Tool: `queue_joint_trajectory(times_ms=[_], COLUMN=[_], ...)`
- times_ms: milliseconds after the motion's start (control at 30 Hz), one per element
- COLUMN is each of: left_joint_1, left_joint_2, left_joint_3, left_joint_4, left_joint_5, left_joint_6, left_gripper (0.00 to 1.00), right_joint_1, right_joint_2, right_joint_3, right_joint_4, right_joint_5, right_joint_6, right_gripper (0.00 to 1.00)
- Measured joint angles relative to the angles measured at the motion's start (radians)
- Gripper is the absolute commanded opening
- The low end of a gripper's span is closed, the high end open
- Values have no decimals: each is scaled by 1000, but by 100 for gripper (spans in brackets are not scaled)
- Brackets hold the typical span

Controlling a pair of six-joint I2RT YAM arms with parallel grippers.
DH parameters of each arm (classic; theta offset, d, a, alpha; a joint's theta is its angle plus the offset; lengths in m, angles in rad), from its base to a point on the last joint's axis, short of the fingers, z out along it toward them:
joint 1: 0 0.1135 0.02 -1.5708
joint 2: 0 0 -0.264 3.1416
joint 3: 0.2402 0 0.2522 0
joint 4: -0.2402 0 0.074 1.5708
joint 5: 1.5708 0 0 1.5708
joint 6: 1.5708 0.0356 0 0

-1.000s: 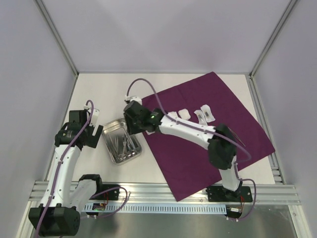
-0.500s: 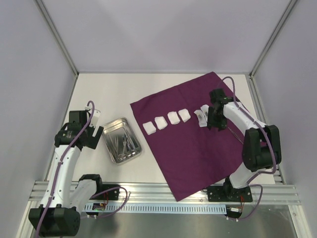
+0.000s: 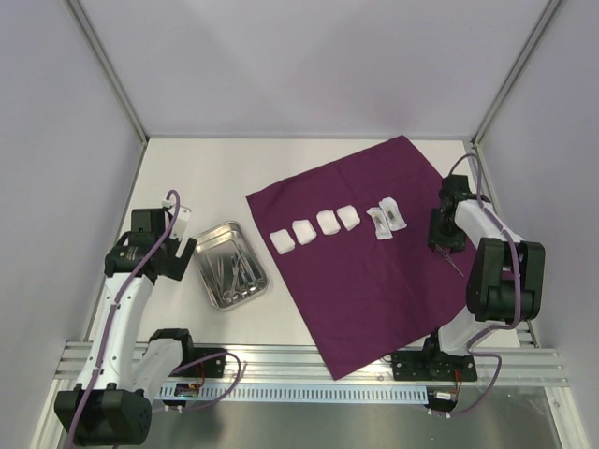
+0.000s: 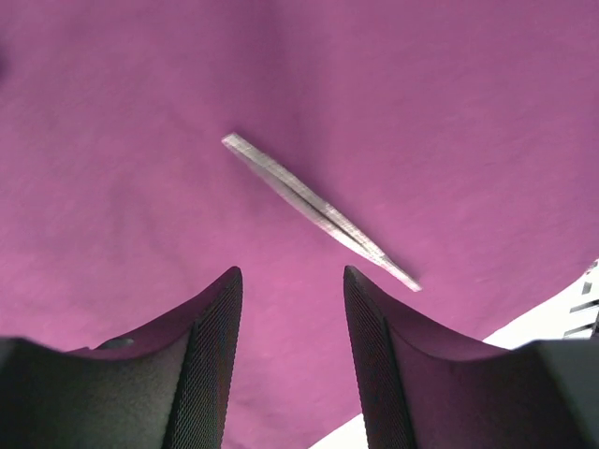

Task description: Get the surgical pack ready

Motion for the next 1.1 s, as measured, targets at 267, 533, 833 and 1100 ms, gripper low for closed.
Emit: queue_joint_trajectory(times_ms=[267, 533, 833, 1100], left_joint_1=[0, 0, 0, 0], left_joint_2=[31, 52, 56, 56], left_joint_3=[-5, -5, -5, -6], left_joint_4=[26, 48, 48, 51], left_joint_5=[5, 20, 78, 84], left_joint_6=[14, 23, 42, 46], left_gripper=[100, 100, 100, 100], right_joint_1=[-107, -139, -154, -153], right_joint_2=[2, 45, 120, 121], right_joint_3=[-1, -1, 5, 5], right_joint_4=[47, 72, 70, 69], right_joint_5=[-69, -147, -172, -206], right_joint_6=[-35, -56, -67, -68], right_gripper=[50, 42, 26, 11])
